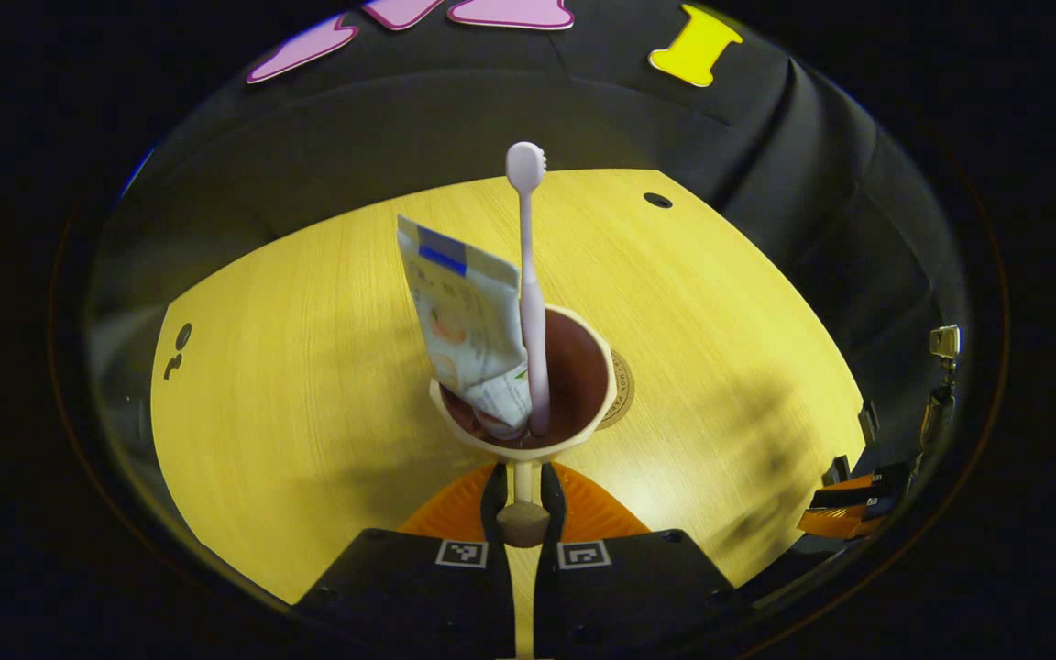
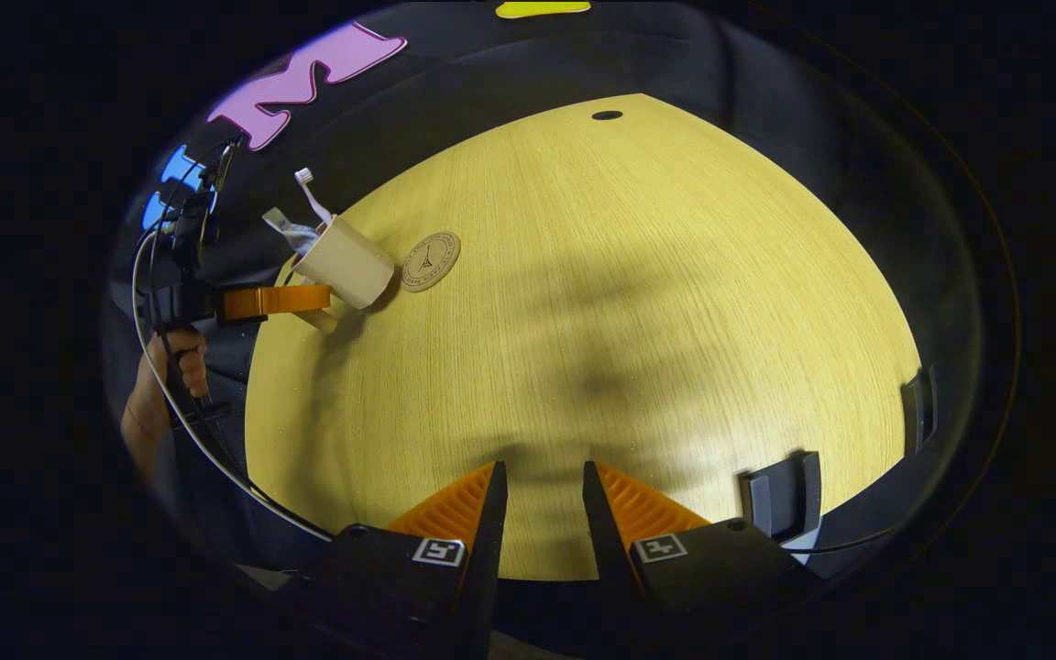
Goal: Put the toothbrush and toothpaste on the desktop into the cup, then pick up the cup and place it on the coaster on the desktop.
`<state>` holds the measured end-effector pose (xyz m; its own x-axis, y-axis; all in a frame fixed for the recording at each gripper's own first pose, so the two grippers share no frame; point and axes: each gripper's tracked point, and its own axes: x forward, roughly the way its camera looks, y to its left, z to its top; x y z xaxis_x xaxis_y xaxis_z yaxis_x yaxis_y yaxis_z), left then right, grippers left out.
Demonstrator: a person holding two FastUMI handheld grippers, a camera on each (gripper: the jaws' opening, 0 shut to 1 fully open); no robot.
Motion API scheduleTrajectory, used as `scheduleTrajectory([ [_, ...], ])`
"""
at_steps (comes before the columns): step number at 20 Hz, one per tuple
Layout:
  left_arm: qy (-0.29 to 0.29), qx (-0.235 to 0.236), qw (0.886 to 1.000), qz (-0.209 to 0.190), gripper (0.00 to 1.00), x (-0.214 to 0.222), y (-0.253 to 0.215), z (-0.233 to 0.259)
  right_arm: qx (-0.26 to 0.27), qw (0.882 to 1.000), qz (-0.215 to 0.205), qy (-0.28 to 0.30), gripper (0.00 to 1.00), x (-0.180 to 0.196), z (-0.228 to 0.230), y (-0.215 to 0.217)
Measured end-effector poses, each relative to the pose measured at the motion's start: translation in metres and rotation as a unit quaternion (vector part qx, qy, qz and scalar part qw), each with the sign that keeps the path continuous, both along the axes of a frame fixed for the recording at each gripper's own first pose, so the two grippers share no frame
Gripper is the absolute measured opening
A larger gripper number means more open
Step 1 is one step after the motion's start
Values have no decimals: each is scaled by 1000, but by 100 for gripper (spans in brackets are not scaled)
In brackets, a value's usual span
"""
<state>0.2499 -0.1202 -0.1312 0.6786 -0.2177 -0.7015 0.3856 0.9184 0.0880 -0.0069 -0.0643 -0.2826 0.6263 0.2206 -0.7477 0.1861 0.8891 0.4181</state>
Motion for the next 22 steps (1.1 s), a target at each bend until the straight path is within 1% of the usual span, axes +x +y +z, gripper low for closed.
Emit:
scheduleTrajectory([
  [7, -6, 12, 1000, -15, 13, 13, -28, 7, 8, 1000, -9, -1, 52, -2, 0, -7],
  [13, 2, 29, 999, -27, 13, 25, -49, -2, 15, 1000, -18, 1, 52, -3, -1, -16],
  [22, 8, 41, 999, -27, 13, 39, -59, -12, 19, 999, -26, 7, 52, 1, -5, -30],
])
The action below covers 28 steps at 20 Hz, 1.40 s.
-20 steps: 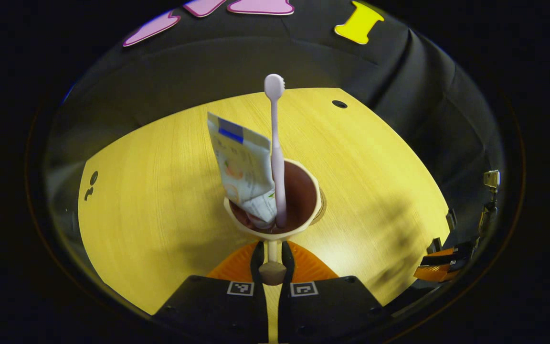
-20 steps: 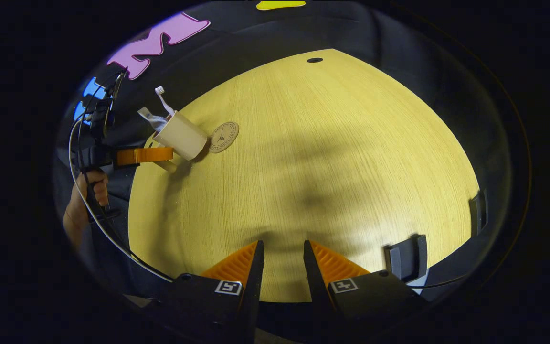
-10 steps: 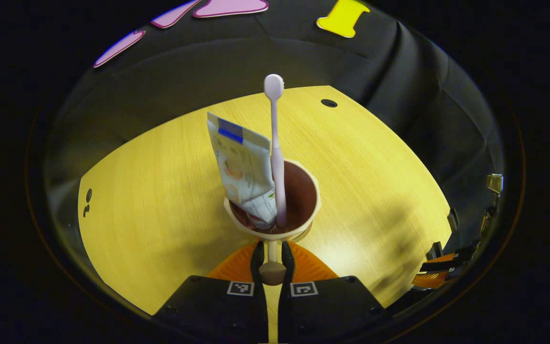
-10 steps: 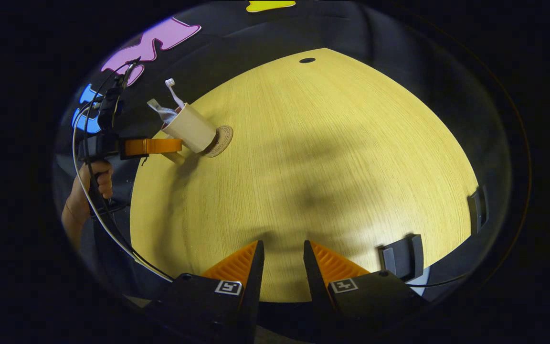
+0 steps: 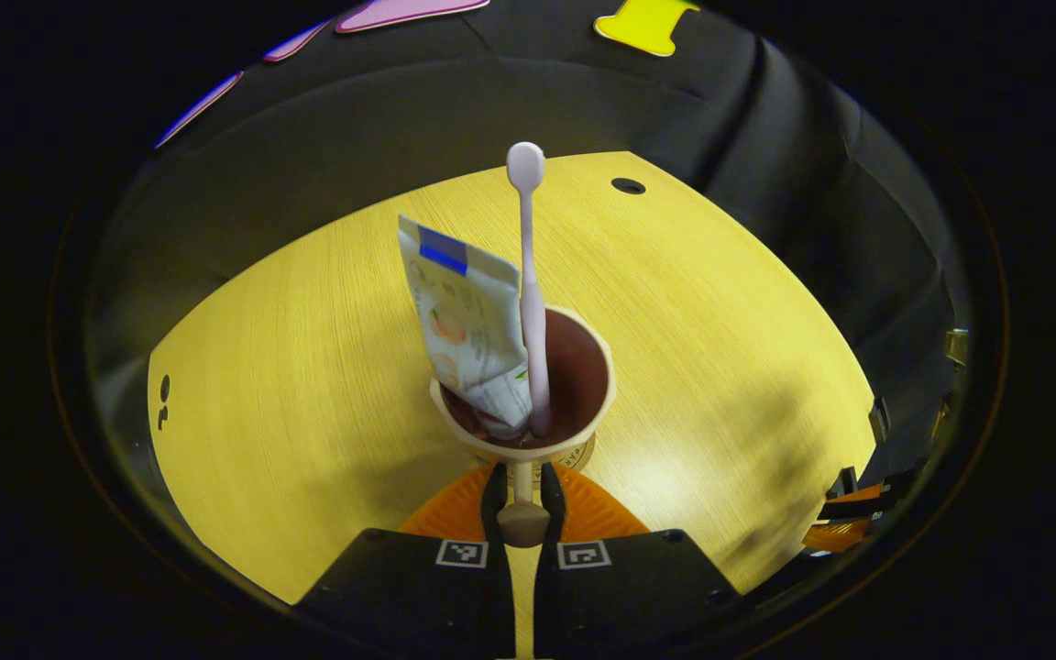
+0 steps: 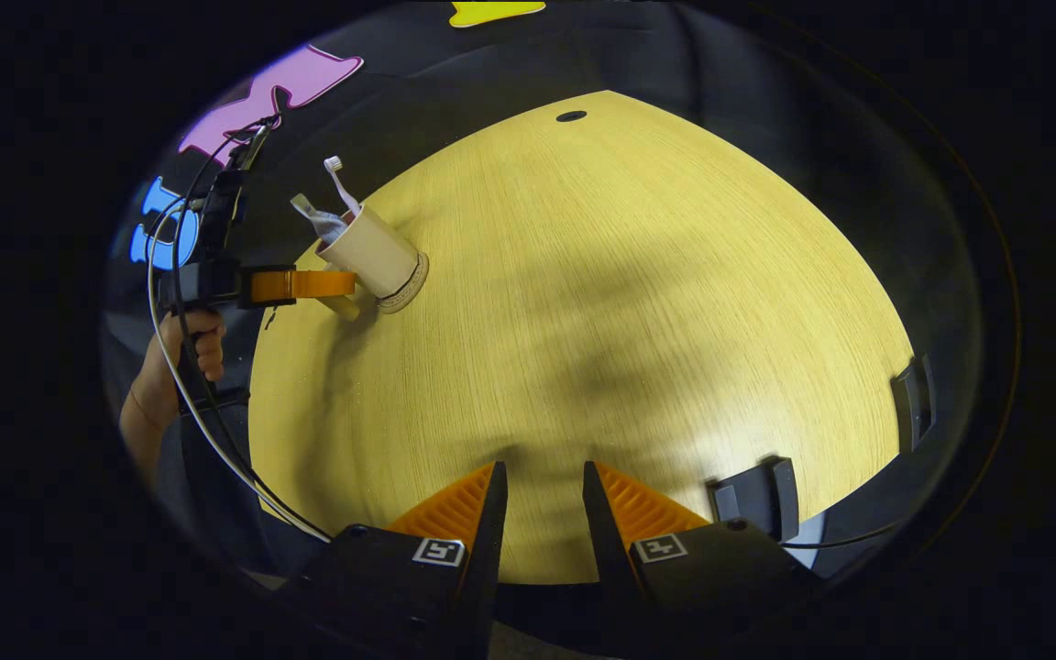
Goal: Put the toothbrush and toothpaste on the desktop into the cup, then pick up the cup and place it on the coaster on the desktop.
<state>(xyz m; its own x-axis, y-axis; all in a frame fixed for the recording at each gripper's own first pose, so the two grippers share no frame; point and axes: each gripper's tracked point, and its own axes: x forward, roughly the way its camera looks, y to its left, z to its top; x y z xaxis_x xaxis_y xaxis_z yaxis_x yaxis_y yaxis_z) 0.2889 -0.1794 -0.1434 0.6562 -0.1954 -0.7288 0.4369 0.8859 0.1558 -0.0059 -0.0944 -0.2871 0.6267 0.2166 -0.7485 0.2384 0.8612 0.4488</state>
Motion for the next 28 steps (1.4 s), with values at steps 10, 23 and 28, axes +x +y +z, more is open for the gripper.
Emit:
scheduleTrajectory([
  [10, 14, 0, 1000, 7, 20, -2, 1, -8, 0, 1000, -1, 1, 52, 4, 1, 3],
  [23, -18, 4, 1000, 0, 90, -41, 31, 16, -7, 1000, 6, -8, 52, 11, 13, 13],
  [28, -68, -25, 997, 25, 92, -90, 72, 38, -13, 999, 31, -20, 52, 19, 29, 35],
])
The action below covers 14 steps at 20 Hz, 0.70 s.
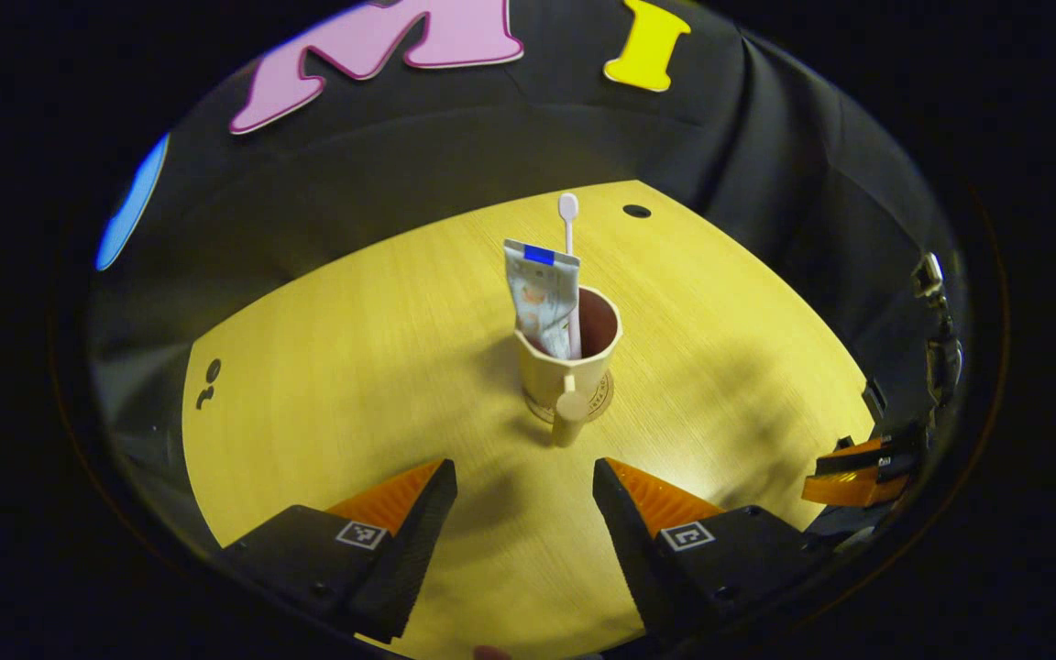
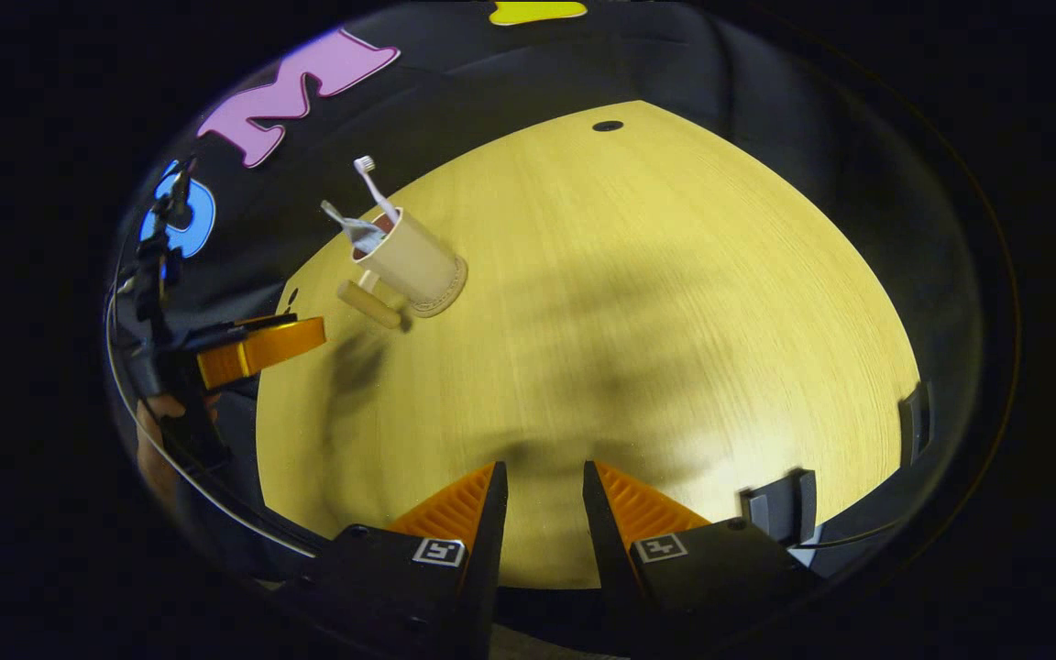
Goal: Put the toothbrush and toothpaste on the desktop into the cup, then pick up the cup and place it on the coaster on the desktop.
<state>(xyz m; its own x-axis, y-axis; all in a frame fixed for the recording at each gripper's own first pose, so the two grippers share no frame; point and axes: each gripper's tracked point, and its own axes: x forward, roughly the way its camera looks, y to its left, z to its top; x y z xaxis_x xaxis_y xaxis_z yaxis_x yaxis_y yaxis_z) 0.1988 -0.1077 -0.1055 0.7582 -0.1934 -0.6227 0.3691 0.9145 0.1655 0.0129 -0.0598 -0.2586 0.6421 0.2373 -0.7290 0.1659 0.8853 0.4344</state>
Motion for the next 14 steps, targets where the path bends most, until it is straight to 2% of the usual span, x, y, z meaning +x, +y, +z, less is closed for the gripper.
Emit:
scheduleTrajectory([
  [7, -8, -68, 996, 59, 92, -79, 55, -9, -18, 999, 42, 0, 52, 3, 11, 33],
  [14, -5, -114, 986, 122, 93, -124, 97, -39, -32, 996, 78, -6, 52, 3, 21, 67],
])
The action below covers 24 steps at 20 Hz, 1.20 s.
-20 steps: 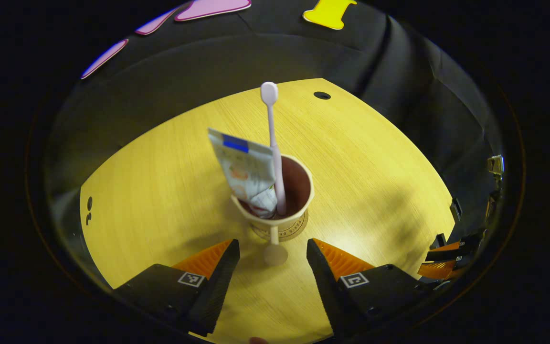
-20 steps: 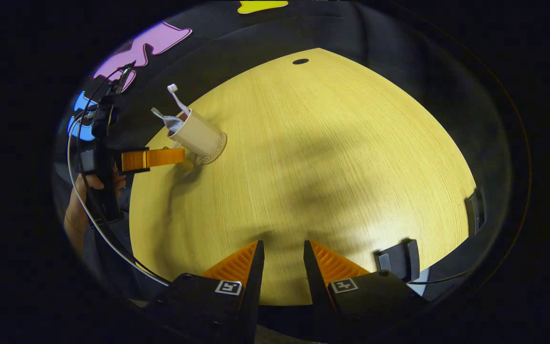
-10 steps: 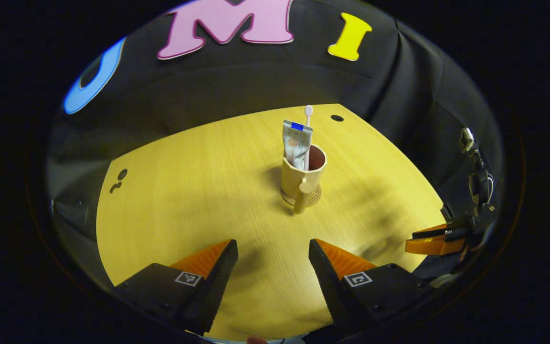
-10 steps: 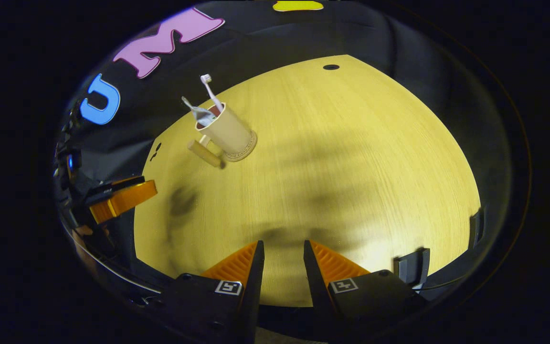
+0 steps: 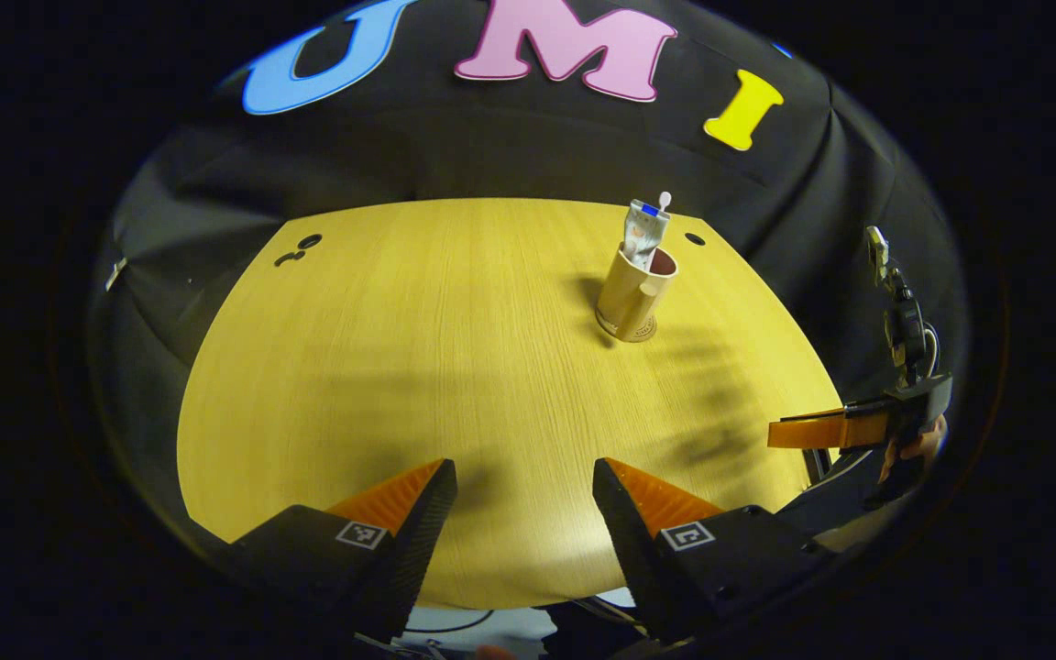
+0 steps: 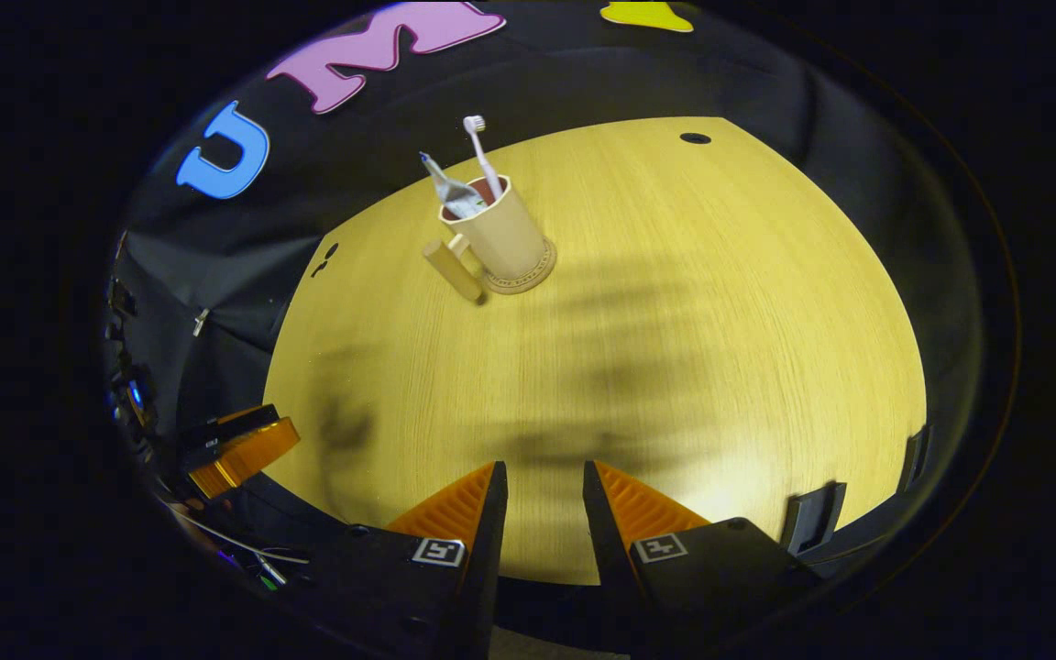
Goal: Put the toothbrush and toothpaste on the desktop into the cup, then pick up the cup and place it on the coaster on the desktop.
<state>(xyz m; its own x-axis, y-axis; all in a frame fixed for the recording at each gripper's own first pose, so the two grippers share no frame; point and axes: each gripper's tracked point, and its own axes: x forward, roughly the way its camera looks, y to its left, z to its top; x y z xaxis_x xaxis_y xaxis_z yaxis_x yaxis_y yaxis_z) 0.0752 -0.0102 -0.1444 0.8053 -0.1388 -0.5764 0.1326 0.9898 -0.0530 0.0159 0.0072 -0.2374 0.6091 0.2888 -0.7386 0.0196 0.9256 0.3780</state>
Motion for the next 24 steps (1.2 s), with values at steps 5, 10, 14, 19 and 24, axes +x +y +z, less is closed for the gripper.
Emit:
scheduleTrajectory([
  [5, 11, -21, 999, 21, 92, -17, 11, -12, -10, 1000, 20, 8, 52, -4, -3, 15],
  [10, 21, -24, 999, 26, 92, -18, 17, -19, -12, 1000, 28, 8, 52, -6, -3, 24],
  [14, 21, -24, 999, 25, 92, -16, 19, -18, -14, 999, 29, 9, 52, -6, -3, 25],
  [19, 29, -25, 999, 33, 92, -20, 17, -23, -11, 999, 37, 13, 52, -6, -10, 28],
  [24, 24, -23, 998, 55, 92, -25, 16, -28, -20, 998, 39, 38, 52, -15, -20, 24],
])
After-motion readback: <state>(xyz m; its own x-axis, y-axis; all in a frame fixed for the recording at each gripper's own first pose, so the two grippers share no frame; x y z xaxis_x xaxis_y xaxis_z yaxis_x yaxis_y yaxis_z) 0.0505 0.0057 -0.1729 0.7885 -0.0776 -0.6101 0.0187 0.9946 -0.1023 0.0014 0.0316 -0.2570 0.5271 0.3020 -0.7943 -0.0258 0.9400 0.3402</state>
